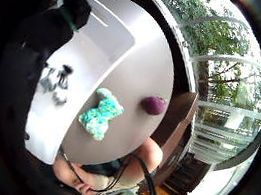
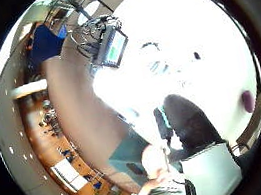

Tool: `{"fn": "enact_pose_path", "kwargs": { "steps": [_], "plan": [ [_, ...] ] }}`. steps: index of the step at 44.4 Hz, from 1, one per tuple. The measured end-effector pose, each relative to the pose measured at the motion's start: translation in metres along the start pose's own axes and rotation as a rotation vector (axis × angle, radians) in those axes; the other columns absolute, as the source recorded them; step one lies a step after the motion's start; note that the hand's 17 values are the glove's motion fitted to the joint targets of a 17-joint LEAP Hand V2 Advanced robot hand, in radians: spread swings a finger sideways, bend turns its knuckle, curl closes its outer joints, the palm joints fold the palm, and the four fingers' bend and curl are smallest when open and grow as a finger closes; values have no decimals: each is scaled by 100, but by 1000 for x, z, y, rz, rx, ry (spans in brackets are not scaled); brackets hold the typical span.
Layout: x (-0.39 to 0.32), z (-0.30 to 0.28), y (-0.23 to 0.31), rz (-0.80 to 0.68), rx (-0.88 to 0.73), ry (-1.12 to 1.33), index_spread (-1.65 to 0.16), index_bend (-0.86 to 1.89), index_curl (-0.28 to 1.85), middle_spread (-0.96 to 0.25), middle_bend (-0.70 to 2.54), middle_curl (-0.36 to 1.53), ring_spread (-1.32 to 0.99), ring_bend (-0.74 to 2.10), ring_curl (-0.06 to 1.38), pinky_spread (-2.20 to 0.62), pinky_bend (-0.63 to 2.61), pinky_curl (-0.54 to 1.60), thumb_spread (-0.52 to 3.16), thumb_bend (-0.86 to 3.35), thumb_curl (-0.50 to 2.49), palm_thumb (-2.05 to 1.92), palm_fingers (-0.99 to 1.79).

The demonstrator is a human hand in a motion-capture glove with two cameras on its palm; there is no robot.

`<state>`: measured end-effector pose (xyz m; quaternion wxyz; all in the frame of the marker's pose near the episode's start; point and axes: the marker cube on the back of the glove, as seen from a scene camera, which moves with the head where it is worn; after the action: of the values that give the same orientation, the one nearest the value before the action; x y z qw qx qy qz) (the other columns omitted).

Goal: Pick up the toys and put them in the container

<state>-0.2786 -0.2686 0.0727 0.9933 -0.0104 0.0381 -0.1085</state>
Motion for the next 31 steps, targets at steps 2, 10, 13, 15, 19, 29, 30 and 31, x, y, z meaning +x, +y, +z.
{"fn": "enact_pose_path", "kwargs": {
  "steps": [2, 10, 13, 15, 19, 29, 30, 31],
  "plan": [
    [13, -9, 8, 3, 6, 6, -13, 22, 15, -14, 23, 64, -19, 60, 43, -12, 105, 44, 114, -4, 75, 30, -13],
    [91, -47, 49, 61, 64, -5, -13, 18, 20, -12, 18, 59, -13, 54, 40, -5, 97, 40, 127, -2, 63, 23, -6],
    [123, -62, 62, 119, 63, -22, -14, 18, 22, -13, 19, 58, -12, 54, 40, -4, 95, 38, 130, -2, 60, 22, -4],
    [145, -67, 71, 153, 52, -20, -14, 17, 23, -13, 19, 58, -11, 54, 40, -3, 93, 38, 132, -1, 58, 21, -4],
    [190, -64, 94, 189, 31, -8, -15, 17, 24, -13, 20, 57, -10, 54, 40, -2, 91, 37, 135, -2, 54, 19, -4],
    [288, -12, 139, 199, -81, -32, -15, 10, 25, -13, 21, 56, -9, 51, 40, 0, 84, 35, 138, -1, 48, 18, -10],
    [295, -3, 139, 195, -97, -37, -15, 10, 25, -12, 21, 56, -8, 50, 39, 0, 84, 34, 138, -1, 47, 18, -11],
    [301, 7, 139, 191, -114, -39, -15, 9, 24, -13, 21, 55, -9, 51, 40, 0, 84, 34, 139, -1, 47, 19, -11]
  ]
}}
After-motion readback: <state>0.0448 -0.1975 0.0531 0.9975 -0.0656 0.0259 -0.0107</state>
